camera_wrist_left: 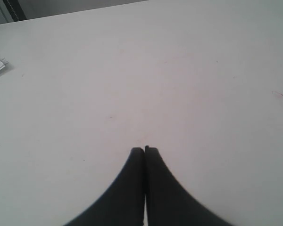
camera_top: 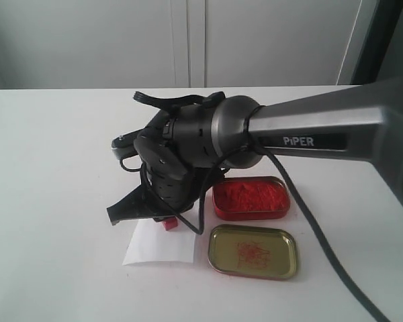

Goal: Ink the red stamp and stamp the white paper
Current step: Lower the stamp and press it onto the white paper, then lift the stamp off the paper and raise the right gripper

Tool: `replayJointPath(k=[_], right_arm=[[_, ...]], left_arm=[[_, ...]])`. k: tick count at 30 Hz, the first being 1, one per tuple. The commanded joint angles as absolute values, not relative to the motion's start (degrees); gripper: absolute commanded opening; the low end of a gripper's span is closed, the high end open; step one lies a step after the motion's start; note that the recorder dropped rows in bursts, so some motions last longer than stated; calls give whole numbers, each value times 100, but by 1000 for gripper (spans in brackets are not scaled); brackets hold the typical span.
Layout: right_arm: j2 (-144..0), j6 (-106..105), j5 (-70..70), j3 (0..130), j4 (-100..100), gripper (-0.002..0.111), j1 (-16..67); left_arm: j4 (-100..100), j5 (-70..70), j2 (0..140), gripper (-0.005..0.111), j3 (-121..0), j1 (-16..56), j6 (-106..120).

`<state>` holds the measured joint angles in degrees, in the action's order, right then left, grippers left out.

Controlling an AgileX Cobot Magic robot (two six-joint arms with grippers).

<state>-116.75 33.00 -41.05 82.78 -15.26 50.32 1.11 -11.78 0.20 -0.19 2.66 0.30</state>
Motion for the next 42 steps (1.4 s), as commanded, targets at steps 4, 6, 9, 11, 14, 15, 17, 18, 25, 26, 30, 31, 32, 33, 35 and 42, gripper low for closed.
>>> replayJointPath(k=[4, 6, 9, 11, 14, 15, 17, 18, 25, 26, 30, 31, 32, 33, 35, 42], right_arm=[[-11435, 3351, -4083, 8269, -1661, 0, 5020], [-11380, 3351, -4083, 8269, -1667, 0, 5020], [-11326, 3351, -4083, 8269, -1676, 0, 5020], [-11317, 3351, -4083, 8269, -1676, 0, 5020], [-11317, 3351, -4083, 8269, -1676, 0, 5020], [-11317, 3351, -4083, 8269, -1676, 0, 5020], [-11317, 3351, -4083, 8269, -1676, 0, 5020], [-11317, 3351, -4083, 8269, -1676, 0, 5020], [-11317, 3351, -4083, 8269, -1676, 0, 5020], [-11317, 3351, -4083, 8269, -1676, 0, 5020], [-11324, 3362, -4083, 8269, -1646, 0, 5020], [-11324, 3362, -4083, 8269, -1630, 0, 5020], [-11324, 3362, -4072, 8269, -1598, 0, 5020], [-11324, 3362, -4072, 8269, -1559, 0, 5020], [-11314, 3362, -4062, 8269, -1486, 0, 5009], [-11212, 3404, -4072, 8269, -1035, 0, 4791]], left_arm=[[96, -1157, 0, 0, 0, 246, 46], [96, -1157, 0, 0, 0, 246, 46], [96, -1157, 0, 0, 0, 246, 46], [96, -1157, 0, 0, 0, 246, 46], [96, -1157, 0, 0, 0, 246, 46], [96, -1157, 0, 0, 0, 246, 46], [96, -1157, 0, 0, 0, 246, 46], [96, -1157, 0, 0, 0, 246, 46], [96, -1157, 0, 0, 0, 246, 46], [96, -1157, 0, 0, 0, 246, 46], [96, -1157, 0, 0, 0, 246, 46], [96, -1157, 0, 0, 0, 246, 46], [96, -1157, 0, 0, 0, 246, 46], [96, -1157, 0, 0, 0, 246, 46], [96, -1157, 0, 0, 0, 246, 46], [96, -1157, 0, 0, 0, 246, 46]])
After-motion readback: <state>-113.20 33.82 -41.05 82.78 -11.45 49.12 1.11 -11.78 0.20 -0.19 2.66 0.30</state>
